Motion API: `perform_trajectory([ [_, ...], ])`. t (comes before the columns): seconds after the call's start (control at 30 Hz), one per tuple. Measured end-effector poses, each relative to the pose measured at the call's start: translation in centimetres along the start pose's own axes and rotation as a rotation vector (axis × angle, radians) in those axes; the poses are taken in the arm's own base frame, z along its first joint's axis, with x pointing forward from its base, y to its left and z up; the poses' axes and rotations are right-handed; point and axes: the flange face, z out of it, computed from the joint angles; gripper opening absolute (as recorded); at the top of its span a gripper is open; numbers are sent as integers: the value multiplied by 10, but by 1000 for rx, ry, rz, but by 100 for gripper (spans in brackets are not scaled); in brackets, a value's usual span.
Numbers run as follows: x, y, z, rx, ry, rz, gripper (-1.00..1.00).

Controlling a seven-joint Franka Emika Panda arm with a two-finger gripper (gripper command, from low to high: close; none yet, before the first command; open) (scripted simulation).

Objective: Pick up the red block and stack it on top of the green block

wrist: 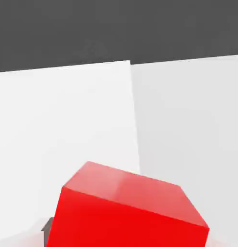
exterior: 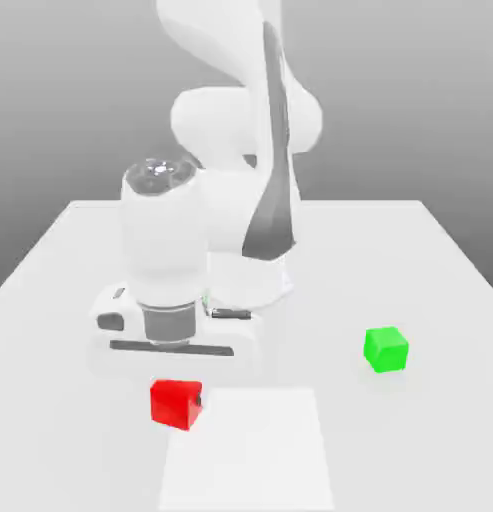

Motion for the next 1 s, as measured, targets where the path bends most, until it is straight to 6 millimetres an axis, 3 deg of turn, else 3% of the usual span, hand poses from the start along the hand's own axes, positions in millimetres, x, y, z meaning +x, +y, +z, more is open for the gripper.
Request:
perform_trajectory([
  [0.17, -62, -40, -21, 38, -29, 16, -100],
  [0.47, -170, -71, -45, 55, -61, 79, -100],
  [0.8, -282, -60, -42, 15, -36, 140, -100],
  [0.93, -316, -44, -32, -7, -5, 175, -100],
  [1.0, -323, -39, -26, -19, 19, 192, -100],
])
